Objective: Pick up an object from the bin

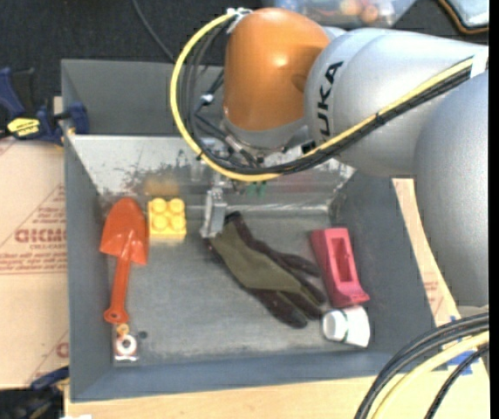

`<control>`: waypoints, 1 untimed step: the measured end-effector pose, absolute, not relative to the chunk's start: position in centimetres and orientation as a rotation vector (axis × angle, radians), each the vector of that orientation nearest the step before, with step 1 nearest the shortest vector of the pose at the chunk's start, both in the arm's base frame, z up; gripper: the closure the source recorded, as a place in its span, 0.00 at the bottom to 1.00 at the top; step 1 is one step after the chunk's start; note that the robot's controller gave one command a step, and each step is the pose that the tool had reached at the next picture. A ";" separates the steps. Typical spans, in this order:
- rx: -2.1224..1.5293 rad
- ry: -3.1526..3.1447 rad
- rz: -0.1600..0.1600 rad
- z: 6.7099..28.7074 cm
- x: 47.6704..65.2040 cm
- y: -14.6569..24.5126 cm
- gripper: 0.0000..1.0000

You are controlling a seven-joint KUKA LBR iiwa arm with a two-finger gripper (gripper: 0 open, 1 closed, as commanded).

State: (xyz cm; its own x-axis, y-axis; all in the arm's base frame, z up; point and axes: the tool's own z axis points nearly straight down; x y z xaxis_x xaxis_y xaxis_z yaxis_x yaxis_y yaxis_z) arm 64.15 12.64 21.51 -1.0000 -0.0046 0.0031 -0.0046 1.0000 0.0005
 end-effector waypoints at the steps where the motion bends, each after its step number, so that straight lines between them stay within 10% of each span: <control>1: 0.002 -3.146 -0.003 22.1 64.3 12.6 0.00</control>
Offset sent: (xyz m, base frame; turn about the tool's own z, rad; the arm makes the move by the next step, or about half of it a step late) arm -0.0468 -0.1101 -0.1451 0.0435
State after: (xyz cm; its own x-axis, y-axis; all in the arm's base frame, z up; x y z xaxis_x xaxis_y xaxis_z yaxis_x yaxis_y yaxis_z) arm 64.25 12.56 22.06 -1.0000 -0.0013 -0.0045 -0.0013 1.0000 0.0016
